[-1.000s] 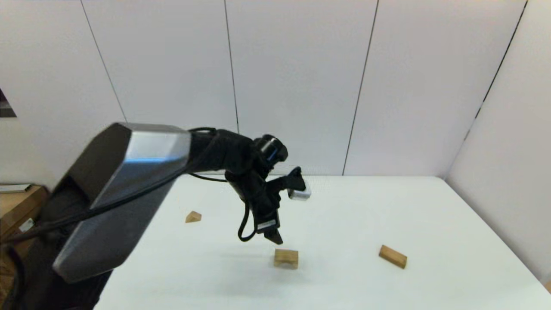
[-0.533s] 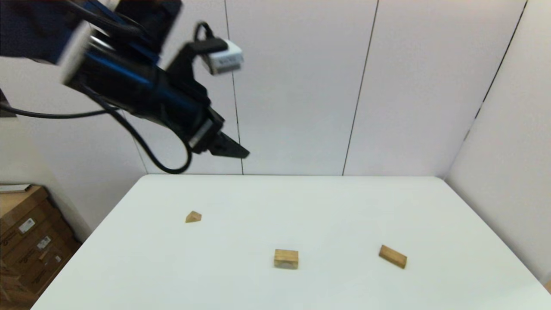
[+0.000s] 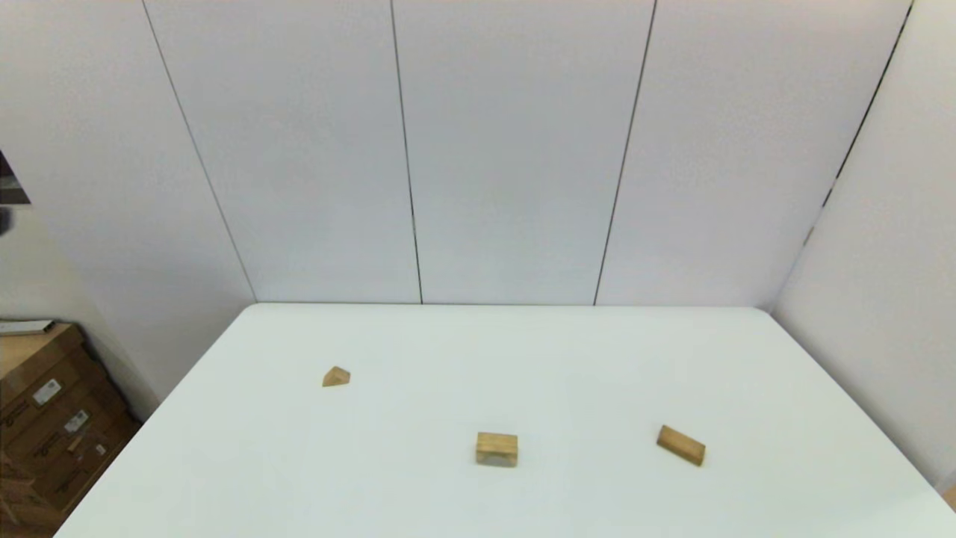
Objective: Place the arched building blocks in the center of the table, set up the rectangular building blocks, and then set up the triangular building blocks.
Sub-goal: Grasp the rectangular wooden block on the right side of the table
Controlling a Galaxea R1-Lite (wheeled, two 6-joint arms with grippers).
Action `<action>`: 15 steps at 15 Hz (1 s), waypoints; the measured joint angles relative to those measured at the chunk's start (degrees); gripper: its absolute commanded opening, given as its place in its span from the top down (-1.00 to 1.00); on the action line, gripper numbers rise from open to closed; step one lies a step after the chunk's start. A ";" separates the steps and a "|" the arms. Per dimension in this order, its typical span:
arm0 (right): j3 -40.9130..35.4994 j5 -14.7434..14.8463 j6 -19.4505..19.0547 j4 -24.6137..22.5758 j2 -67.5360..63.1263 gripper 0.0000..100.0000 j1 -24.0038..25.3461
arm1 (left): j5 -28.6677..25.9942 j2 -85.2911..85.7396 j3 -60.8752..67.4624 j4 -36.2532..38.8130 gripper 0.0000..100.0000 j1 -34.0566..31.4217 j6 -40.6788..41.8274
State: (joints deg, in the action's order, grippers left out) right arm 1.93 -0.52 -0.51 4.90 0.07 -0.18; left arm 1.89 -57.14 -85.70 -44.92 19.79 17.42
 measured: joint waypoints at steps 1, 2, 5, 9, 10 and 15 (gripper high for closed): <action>0.00 0.01 0.00 0.02 0.00 -1.00 0.00 | 0.61 5.16 3.38 0.94 -1.00 -3.15 -0.17; 0.00 0.00 0.00 0.00 0.00 -1.00 0.00 | 0.94 9.85 6.51 1.60 -1.00 -5.66 -0.20; 0.00 0.01 0.00 0.00 0.00 -1.00 -0.02 | 1.38 23.45 16.35 2.36 -1.00 -12.54 -0.06; 0.00 0.01 0.00 0.00 0.00 -1.00 0.00 | 1.61 39.75 31.49 2.69 -1.00 -17.47 1.16; 0.00 0.01 0.00 0.00 0.00 -1.00 0.00 | 1.58 43.64 35.57 2.78 -1.00 -18.19 1.38; 0.00 0.01 0.00 0.00 0.00 -1.00 0.00 | -1.38 54.91 56.36 11.19 -1.00 -19.35 -1.68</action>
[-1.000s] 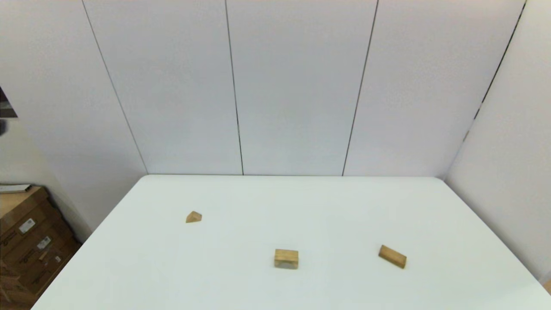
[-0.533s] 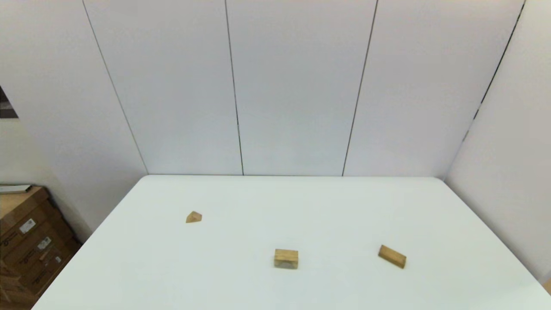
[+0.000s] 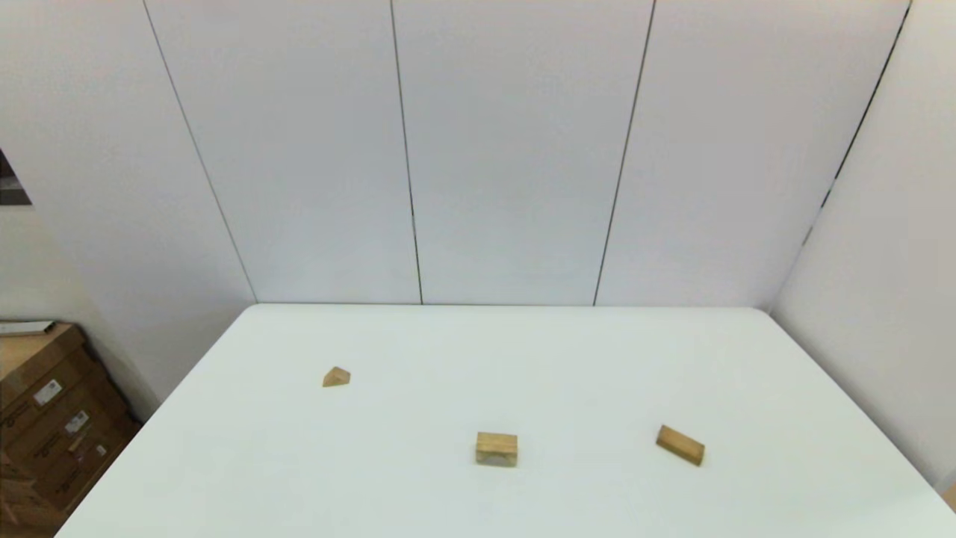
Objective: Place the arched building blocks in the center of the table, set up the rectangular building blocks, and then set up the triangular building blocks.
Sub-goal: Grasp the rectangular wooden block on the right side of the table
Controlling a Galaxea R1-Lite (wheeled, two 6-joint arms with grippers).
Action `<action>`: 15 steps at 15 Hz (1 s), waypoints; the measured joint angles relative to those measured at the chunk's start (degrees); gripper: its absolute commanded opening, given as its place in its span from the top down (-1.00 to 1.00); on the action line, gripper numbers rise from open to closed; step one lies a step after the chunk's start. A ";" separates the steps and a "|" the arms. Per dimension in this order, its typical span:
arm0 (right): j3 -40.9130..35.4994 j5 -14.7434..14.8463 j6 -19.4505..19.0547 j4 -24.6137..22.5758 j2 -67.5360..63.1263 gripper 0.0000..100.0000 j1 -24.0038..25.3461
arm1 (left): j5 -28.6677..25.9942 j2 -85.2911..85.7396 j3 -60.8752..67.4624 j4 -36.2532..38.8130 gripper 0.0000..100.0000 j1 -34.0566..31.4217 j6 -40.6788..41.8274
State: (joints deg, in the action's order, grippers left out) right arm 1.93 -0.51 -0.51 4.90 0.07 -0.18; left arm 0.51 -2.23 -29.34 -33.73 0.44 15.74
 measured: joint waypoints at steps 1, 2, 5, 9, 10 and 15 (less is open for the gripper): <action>0.00 0.00 0.00 0.00 0.00 -1.00 0.00 | -0.16 0.85 4.88 3.67 -1.00 0.00 -0.96; 0.00 0.00 0.02 0.00 0.00 -1.00 0.00 | -0.21 1.39 9.50 7.63 -1.00 -0.04 -1.55; 0.00 -0.01 0.00 0.00 0.00 -1.00 0.00 | -0.67 2.21 21.55 21.66 -1.00 -0.06 -3.69; 0.00 -0.01 0.02 0.00 0.00 -1.00 0.00 | -1.28 2.36 26.82 29.07 -1.00 -0.11 -10.73; 0.00 0.00 0.00 0.00 0.00 -1.00 0.00 | -1.24 2.39 27.22 29.22 -1.00 -0.11 -11.08; 0.00 0.00 0.02 0.00 0.00 -1.00 0.00 | -0.59 2.39 27.48 29.29 -1.00 -0.11 -14.23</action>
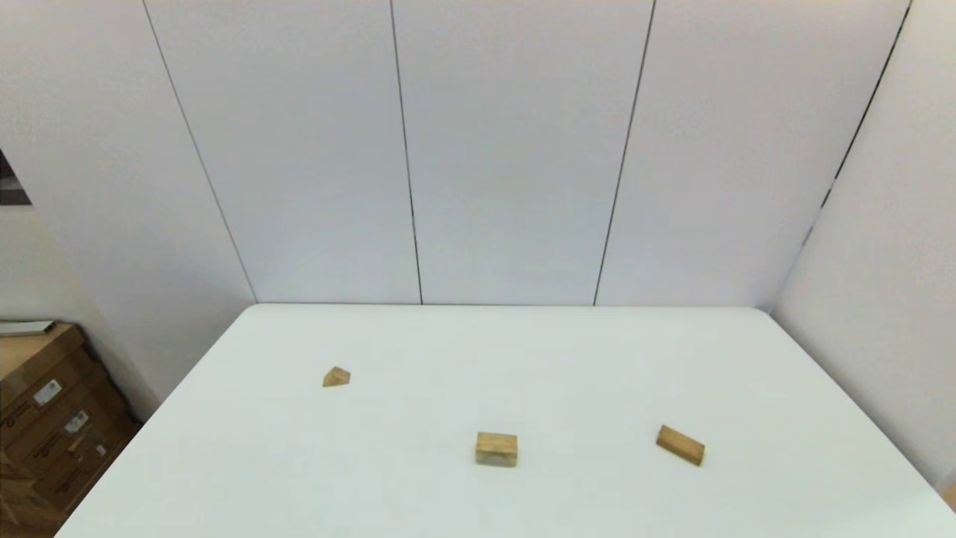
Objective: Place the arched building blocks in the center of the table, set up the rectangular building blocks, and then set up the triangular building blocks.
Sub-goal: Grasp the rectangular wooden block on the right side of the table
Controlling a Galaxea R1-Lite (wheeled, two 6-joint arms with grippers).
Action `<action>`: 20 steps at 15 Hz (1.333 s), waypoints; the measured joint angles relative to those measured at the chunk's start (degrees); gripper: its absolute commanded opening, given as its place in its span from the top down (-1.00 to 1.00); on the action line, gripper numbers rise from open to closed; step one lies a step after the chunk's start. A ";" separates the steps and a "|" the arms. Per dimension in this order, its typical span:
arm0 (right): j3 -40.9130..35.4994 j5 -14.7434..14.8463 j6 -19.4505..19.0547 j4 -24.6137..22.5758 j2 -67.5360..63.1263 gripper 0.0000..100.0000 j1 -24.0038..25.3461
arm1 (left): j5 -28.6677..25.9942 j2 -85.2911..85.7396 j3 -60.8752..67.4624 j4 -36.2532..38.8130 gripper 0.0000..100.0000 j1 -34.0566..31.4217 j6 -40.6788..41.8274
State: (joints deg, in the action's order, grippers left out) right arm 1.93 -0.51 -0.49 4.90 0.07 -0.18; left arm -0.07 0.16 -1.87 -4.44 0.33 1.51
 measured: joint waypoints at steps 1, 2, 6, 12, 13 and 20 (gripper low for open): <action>0.00 -0.01 0.00 0.02 0.00 -1.00 0.00 | 0.07 0.00 0.00 0.00 -1.00 0.02 -0.06; 0.00 0.02 0.00 0.00 0.00 -1.00 0.00 | 0.07 0.00 0.02 0.00 -1.00 0.02 -0.09; 0.00 -0.04 -0.09 0.00 0.00 -1.00 0.00 | 0.07 0.00 0.02 0.00 -1.00 0.05 -0.15; 1.43 0.51 -0.61 2.07 -1.52 -1.00 0.00 | 0.07 -0.02 0.02 0.00 -1.00 0.02 -0.17; 3.08 0.44 -0.56 2.60 -3.05 -1.00 -0.04 | 0.07 -0.02 0.02 0.00 -1.00 0.00 -0.17; 16.51 -2.29 -2.21 0.55 -36.89 -1.00 -0.04 | 0.07 -0.05 0.02 0.00 -1.00 0.00 -0.15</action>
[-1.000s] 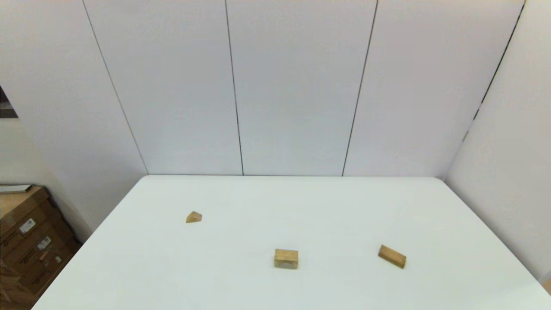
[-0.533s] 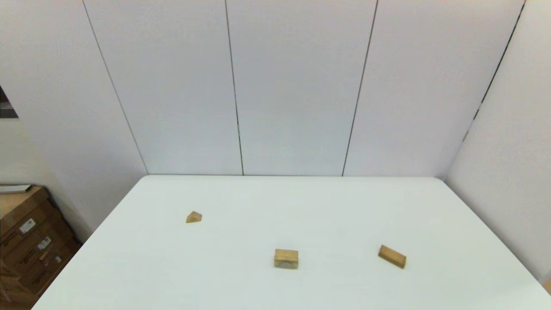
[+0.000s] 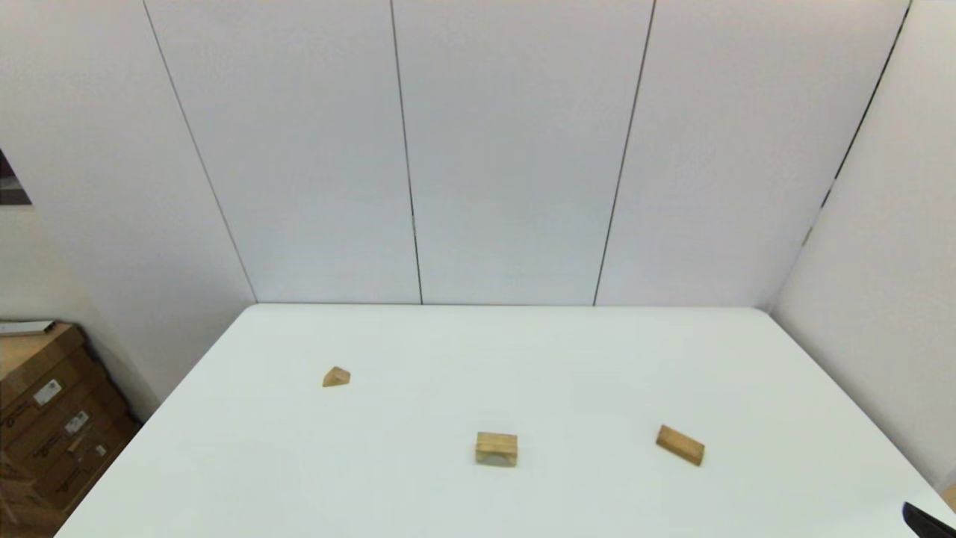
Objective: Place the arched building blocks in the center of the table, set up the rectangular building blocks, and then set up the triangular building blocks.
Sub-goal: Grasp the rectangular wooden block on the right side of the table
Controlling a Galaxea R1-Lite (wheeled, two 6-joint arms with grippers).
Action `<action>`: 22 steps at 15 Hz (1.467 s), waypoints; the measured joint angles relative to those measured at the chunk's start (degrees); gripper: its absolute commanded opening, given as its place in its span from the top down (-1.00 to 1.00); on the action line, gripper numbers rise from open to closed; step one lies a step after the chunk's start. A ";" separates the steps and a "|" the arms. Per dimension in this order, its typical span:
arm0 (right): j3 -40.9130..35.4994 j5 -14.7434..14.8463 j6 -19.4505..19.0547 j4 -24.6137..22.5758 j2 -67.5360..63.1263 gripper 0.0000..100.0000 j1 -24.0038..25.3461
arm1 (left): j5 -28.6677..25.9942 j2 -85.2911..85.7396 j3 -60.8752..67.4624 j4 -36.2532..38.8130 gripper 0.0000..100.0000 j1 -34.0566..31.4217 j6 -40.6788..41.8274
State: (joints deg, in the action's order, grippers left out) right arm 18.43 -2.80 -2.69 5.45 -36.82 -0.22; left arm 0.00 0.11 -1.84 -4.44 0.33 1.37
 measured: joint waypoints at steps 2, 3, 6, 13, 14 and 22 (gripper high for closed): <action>3.95 -0.50 -1.73 -2.89 -14.51 -1.00 0.00 | 0.00 0.00 0.00 -0.02 -1.00 0.02 -0.02; 6.07 -0.63 -2.60 -4.05 -21.44 -1.00 0.00 | 0.00 0.00 0.00 -0.02 -1.00 0.02 -0.05; 13.12 -1.00 -7.23 -6.07 -41.05 -1.00 -0.27 | -0.02 -0.01 0.00 -0.02 -1.00 0.02 -0.05; 28.01 -1.83 -22.14 -6.57 -67.87 -1.00 0.06 | 0.00 -0.04 0.00 -0.02 -1.00 0.02 -0.02; 29.22 -1.85 -22.47 -6.72 -70.16 -1.00 0.22 | 0.00 -0.04 0.00 -0.02 -1.00 0.05 -0.05; 36.55 -1.73 -27.04 0.94 -80.13 -1.00 3.50 | 0.00 -0.04 0.00 0.00 -1.00 0.02 -0.02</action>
State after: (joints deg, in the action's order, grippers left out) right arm 54.98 -4.53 -29.73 6.39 -116.94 3.28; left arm 0.00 0.07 -1.84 -4.44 0.35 1.34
